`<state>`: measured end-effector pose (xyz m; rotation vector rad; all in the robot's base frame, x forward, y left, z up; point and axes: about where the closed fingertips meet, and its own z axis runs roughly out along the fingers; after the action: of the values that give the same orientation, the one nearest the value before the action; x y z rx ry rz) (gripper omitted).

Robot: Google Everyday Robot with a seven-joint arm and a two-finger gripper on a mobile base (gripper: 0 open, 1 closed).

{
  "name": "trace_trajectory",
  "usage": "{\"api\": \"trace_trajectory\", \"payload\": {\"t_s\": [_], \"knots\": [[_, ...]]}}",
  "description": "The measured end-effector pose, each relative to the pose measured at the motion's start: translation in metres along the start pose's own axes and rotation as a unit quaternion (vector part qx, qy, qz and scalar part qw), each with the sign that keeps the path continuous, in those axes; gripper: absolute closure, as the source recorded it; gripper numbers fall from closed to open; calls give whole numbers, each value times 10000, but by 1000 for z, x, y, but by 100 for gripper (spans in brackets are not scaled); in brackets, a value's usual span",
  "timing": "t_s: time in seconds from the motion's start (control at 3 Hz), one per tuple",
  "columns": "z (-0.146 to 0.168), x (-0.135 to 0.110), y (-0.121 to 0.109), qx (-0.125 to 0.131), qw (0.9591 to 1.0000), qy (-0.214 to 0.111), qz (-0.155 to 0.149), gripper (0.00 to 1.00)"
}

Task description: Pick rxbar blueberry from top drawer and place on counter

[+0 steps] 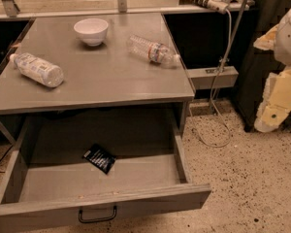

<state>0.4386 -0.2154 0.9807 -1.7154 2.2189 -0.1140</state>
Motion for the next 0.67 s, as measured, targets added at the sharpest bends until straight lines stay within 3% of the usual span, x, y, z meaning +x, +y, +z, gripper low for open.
{"api": "trace_trajectory", "payload": {"t_s": [0.67], "knots": [[7, -2, 13, 50, 10000, -24, 56, 0]]}}
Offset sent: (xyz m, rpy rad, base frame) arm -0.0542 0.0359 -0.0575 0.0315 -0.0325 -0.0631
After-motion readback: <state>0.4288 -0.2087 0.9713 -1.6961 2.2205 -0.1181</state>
